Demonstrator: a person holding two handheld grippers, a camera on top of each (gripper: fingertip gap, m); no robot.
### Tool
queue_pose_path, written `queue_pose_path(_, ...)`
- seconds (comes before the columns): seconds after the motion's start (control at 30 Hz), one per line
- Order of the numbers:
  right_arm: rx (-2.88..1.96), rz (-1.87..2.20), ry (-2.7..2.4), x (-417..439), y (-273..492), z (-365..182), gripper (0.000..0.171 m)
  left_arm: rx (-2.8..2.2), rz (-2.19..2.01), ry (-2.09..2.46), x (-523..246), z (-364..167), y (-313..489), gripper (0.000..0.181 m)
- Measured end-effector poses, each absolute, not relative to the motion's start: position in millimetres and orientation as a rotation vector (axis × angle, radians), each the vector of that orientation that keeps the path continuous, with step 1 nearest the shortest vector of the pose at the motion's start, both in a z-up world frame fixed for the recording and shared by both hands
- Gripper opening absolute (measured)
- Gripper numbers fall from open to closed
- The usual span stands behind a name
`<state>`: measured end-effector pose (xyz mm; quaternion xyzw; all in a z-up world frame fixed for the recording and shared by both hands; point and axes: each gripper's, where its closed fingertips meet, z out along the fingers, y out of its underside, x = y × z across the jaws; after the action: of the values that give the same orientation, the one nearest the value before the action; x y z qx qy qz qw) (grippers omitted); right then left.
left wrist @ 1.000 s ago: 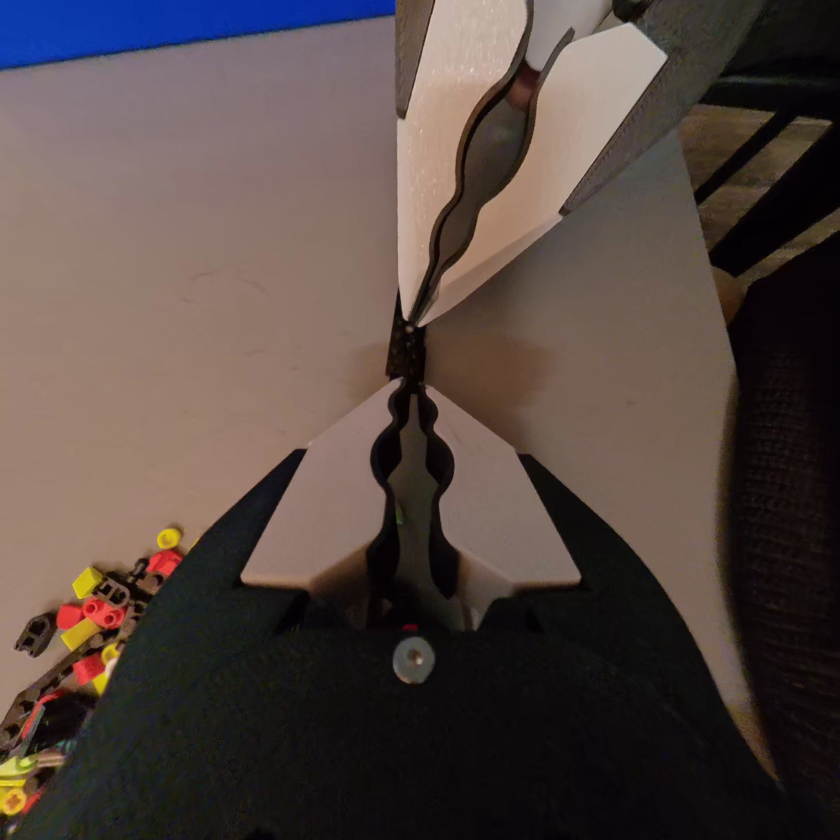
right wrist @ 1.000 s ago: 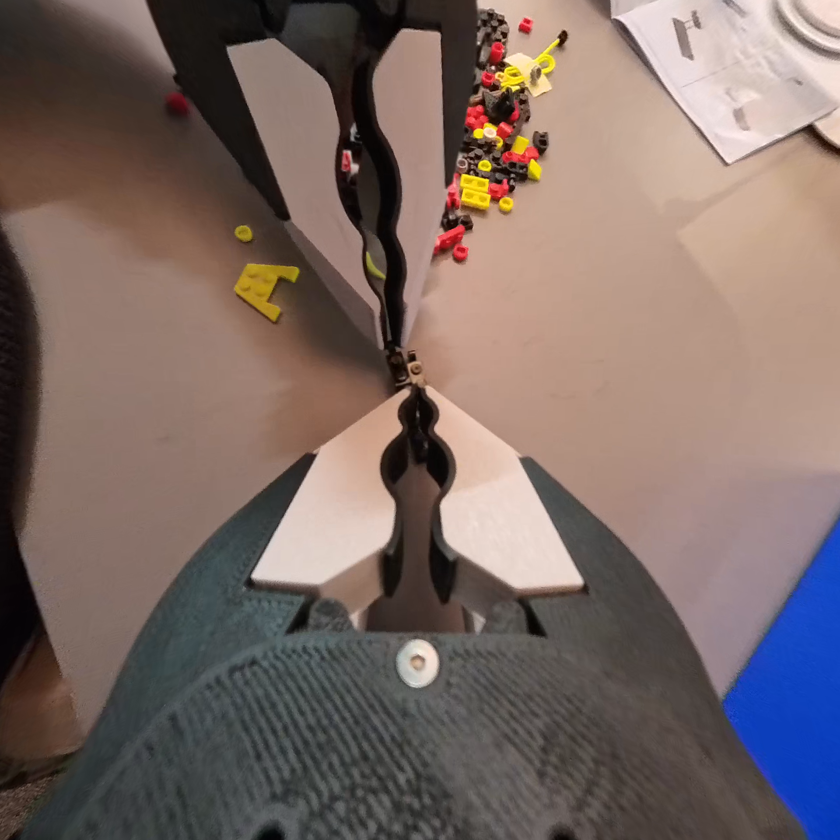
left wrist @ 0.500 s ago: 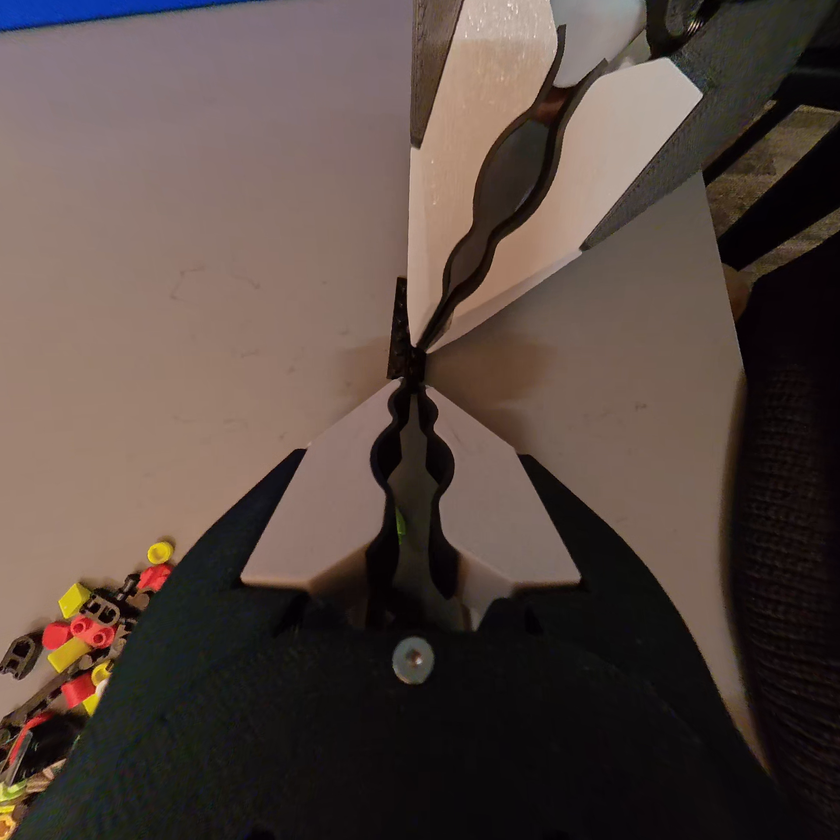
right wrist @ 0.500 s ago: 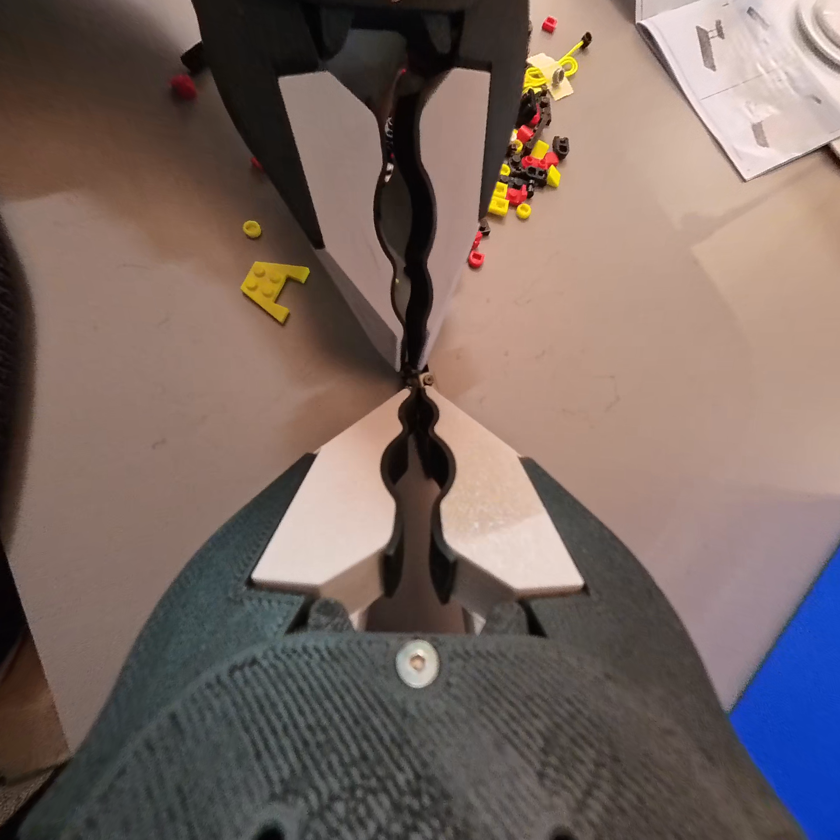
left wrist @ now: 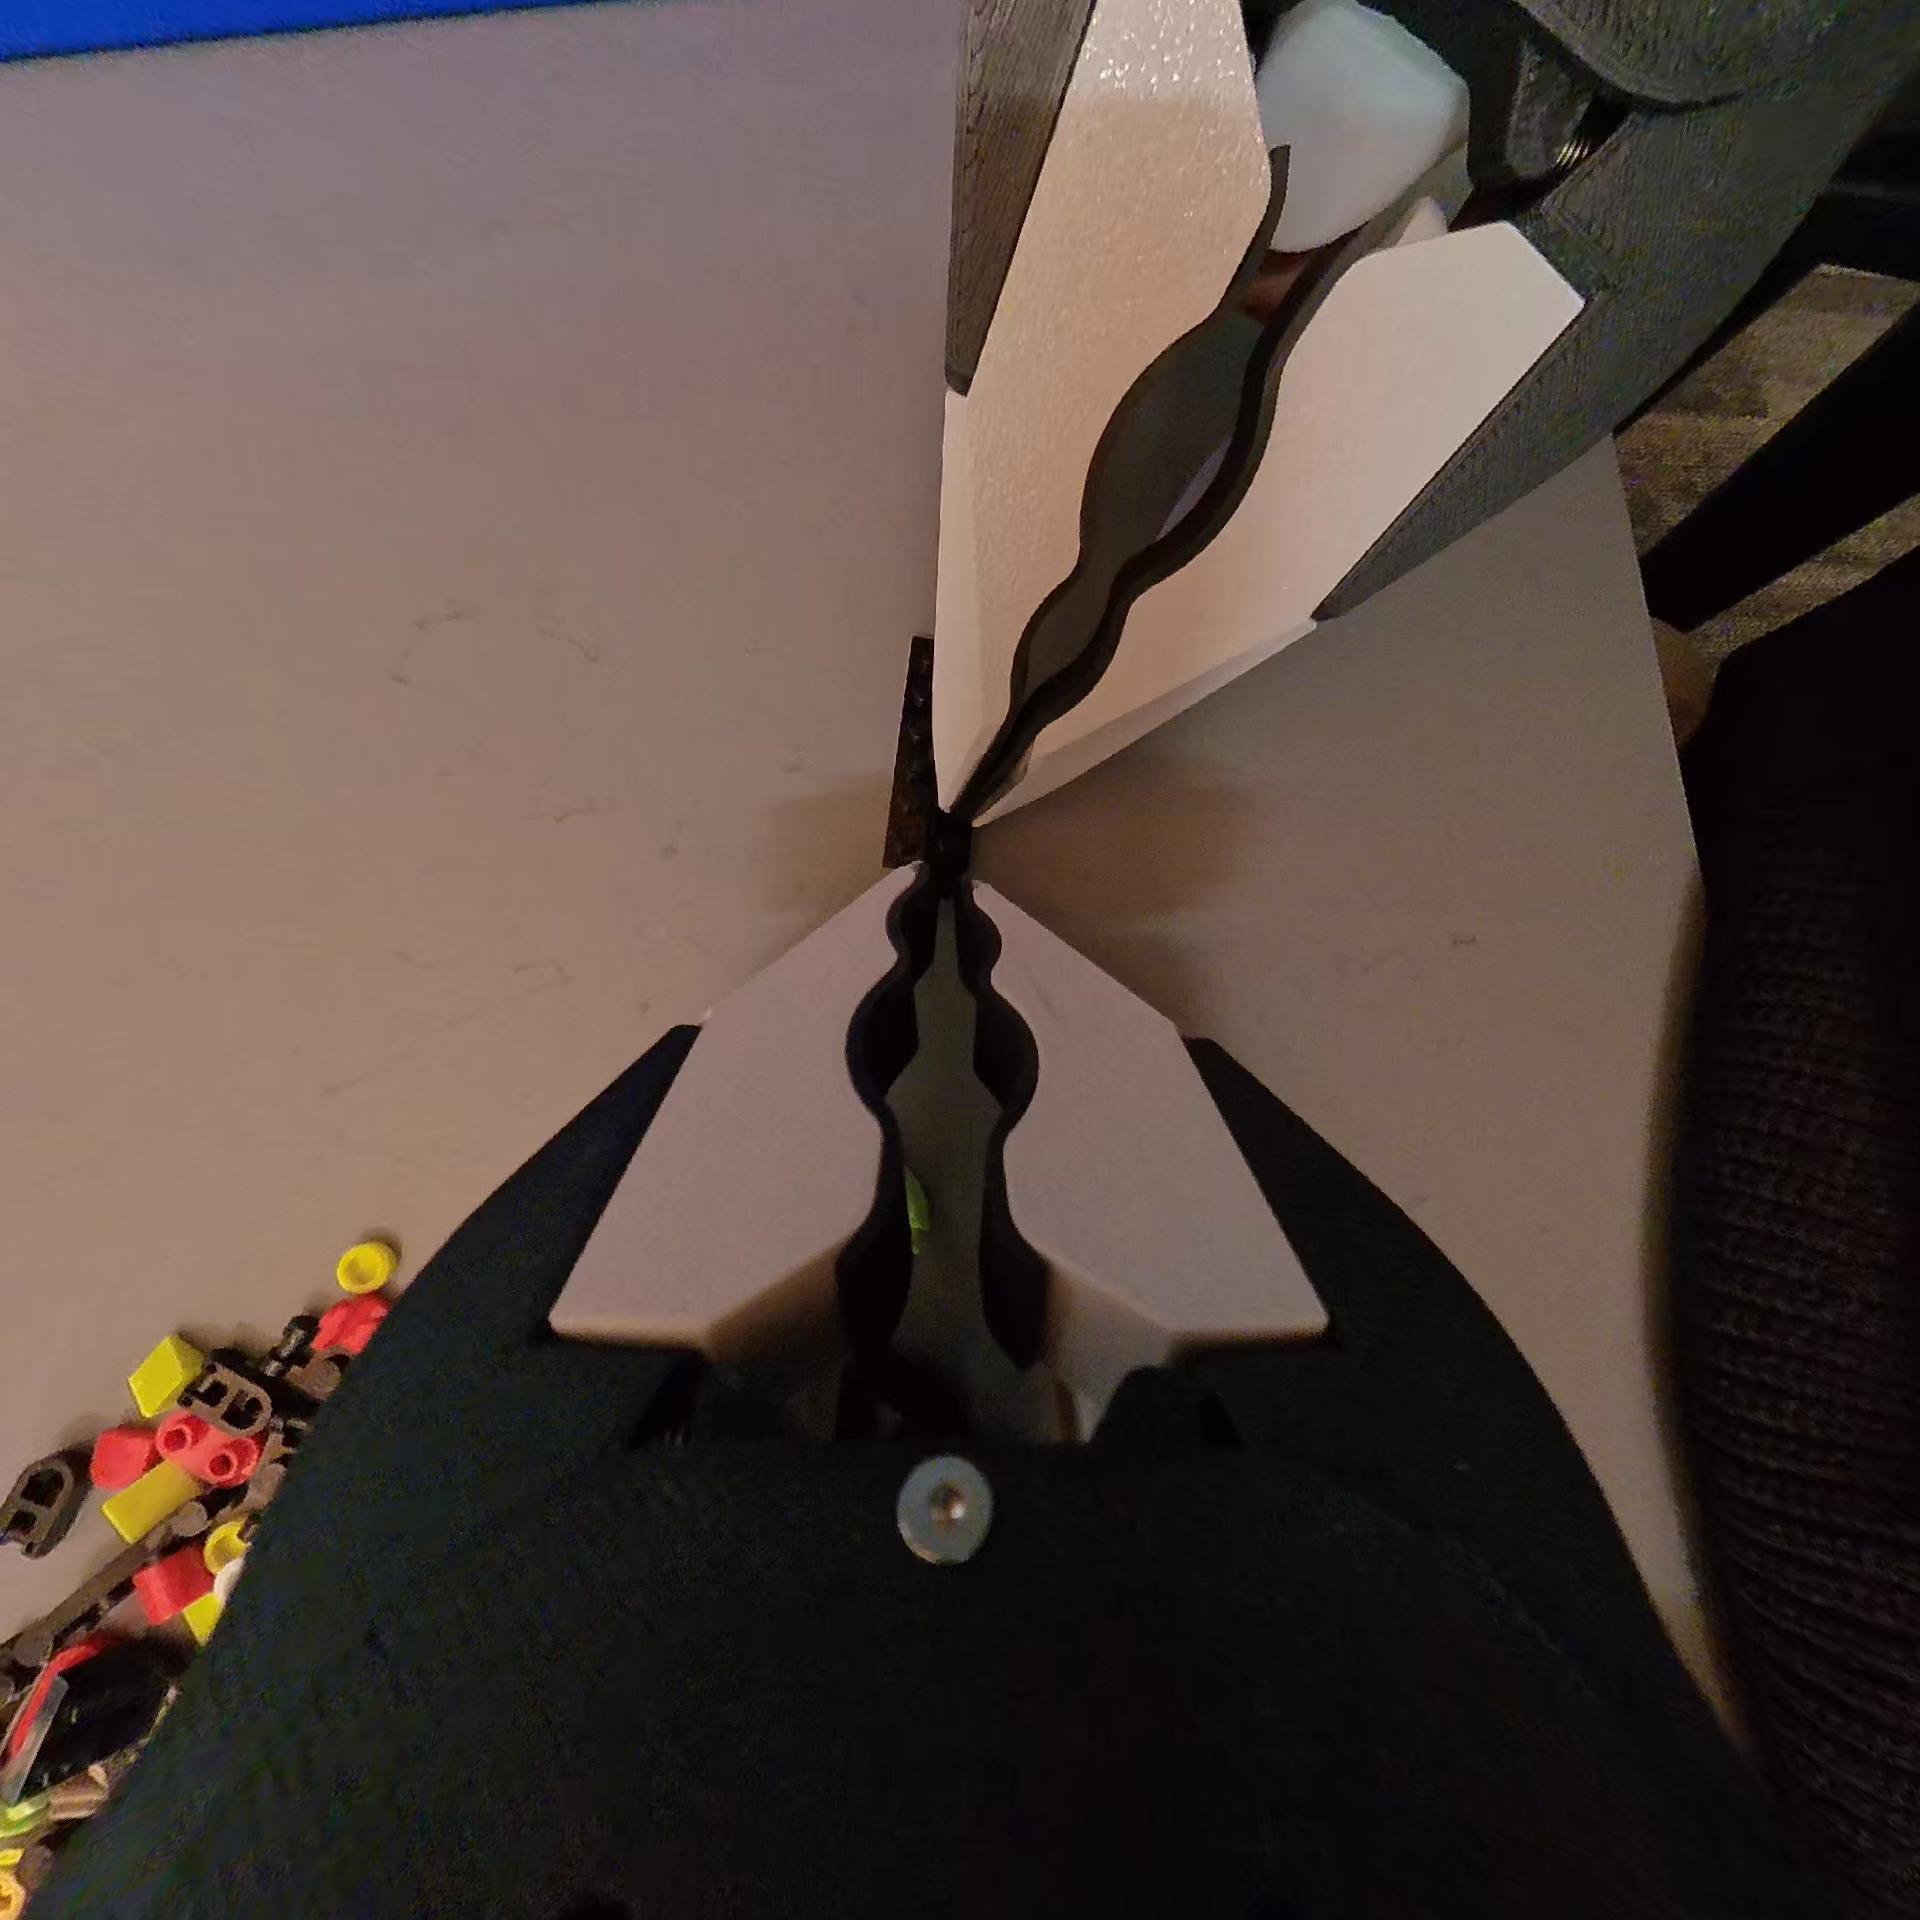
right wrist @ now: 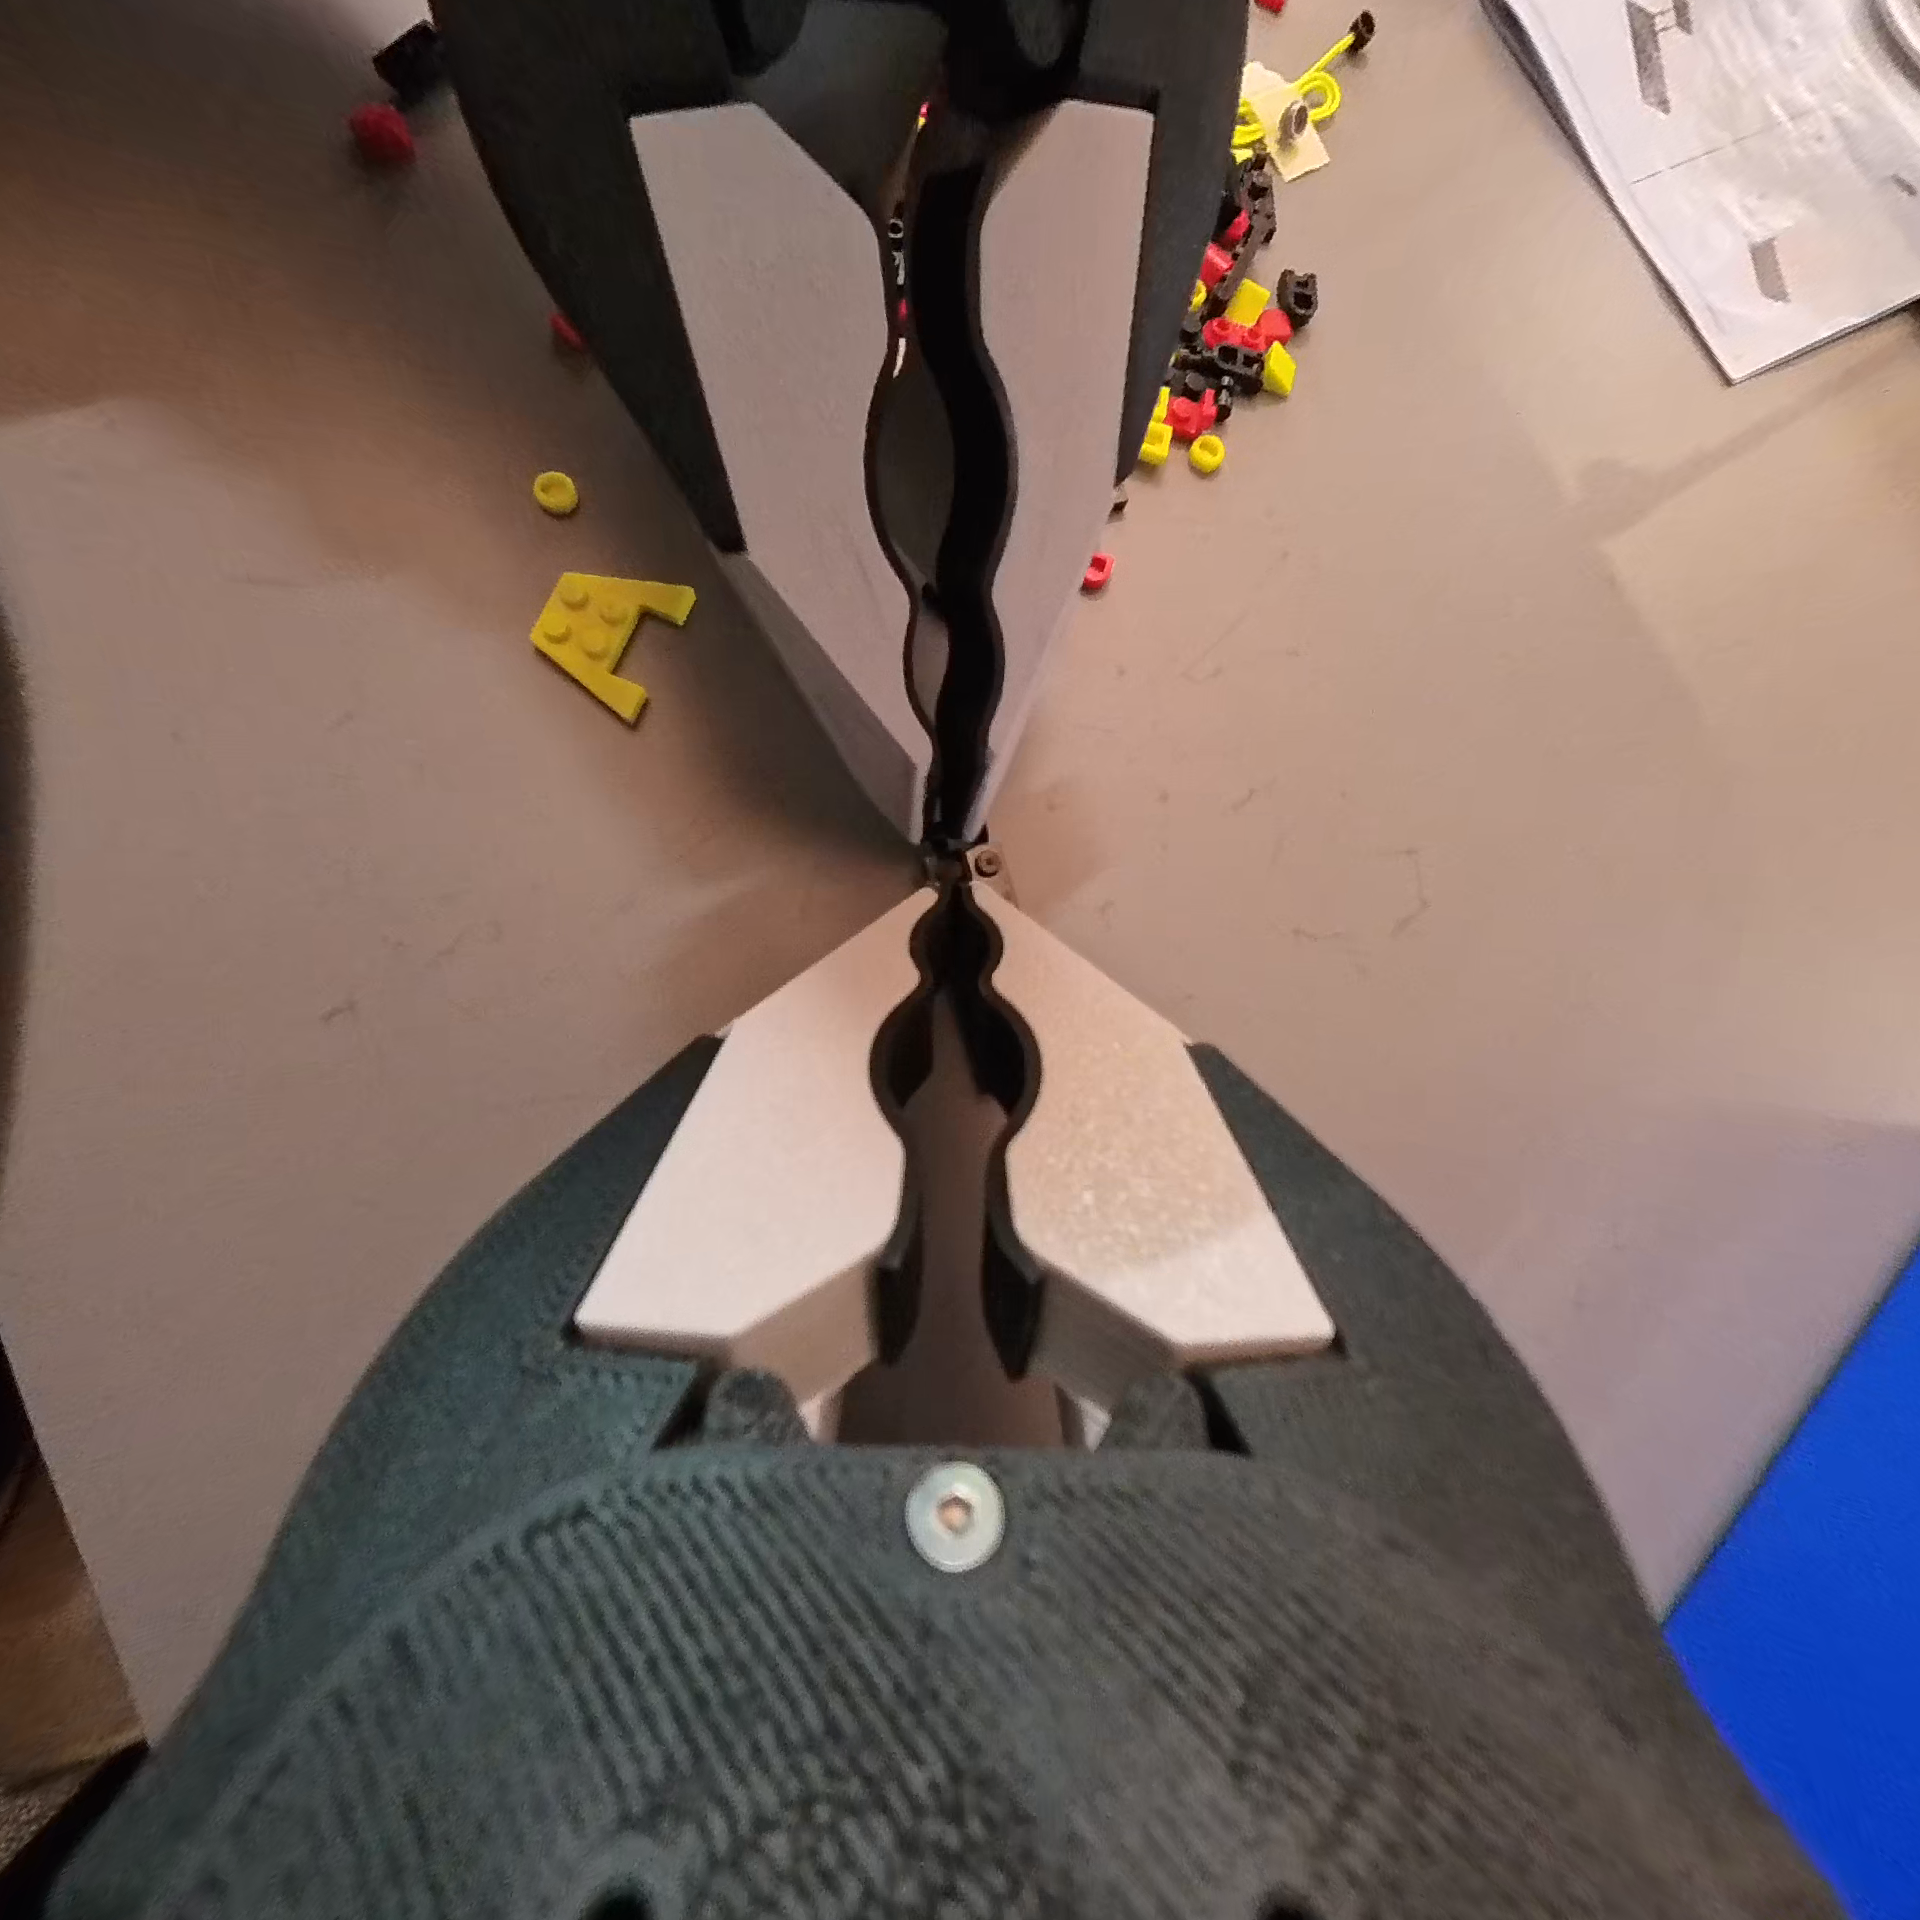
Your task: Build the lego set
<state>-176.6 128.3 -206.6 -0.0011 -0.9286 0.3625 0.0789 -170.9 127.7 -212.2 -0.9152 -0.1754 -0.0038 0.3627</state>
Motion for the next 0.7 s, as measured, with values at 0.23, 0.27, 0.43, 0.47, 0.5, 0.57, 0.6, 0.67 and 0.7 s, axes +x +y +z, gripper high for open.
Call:
queue_pose_path(0.23, -0.087, 1.117, -2.815, -177.8, 128.5, -206.8, 0.000, -2.346, -0.019, -0.463, -171.7, -212.0, 128.2, 0.000)
queue_pose_path(0.27, -0.107, 1.125, -2.823, -178.0, 128.4, -206.8, 0.000, -2.344, -0.022, -0.466, -171.7, -212.0, 128.3, 0.000)
queue_pose_path(0.43, -0.143, 1.119, -2.860, -175.8, 127.0, -209.1, 0.000, -2.343, -0.025, -0.476, -171.6, -212.9, 129.3, 0.000)
queue_pose_path(0.47, -0.142, 1.110, -2.858, -175.8, 127.0, -209.2, 0.000, -2.346, -0.026, -0.478, -171.6, -212.8, 129.2, 0.000)
queue_pose_path(0.5, -0.144, 1.107, -2.858, -175.9, 127.0, -209.1, 0.000, -2.348, -0.025, -0.478, -171.6, -212.8, 129.3, 0.000)
queue_pose_path(0.57, -0.168, 1.118, -2.868, -175.9, 127.1, -209.2, 0.000, -2.346, -0.023, -0.476, -171.6, -212.9, 129.2, 0.000)
queue_pose_path(0.6, -0.193, 1.133, -2.880, -175.8, 127.1, -209.1, 0.000, -2.344, -0.026, -0.480, -171.6, -212.8, 129.2, 0.000)
queue_pose_path(0.67, -0.267, 1.172, -2.913, -175.7, 127.0, -209.0, 0.000, -2.340, -0.036, -0.487, -171.7, -212.8, 129.4, 0.000)
queue_pose_path(0.7, -0.309, 1.185, -2.929, -175.8, 127.0, -208.8, 0.000, -2.337, -0.041, -0.491, -171.7, -212.8, 129.3, 0.000)
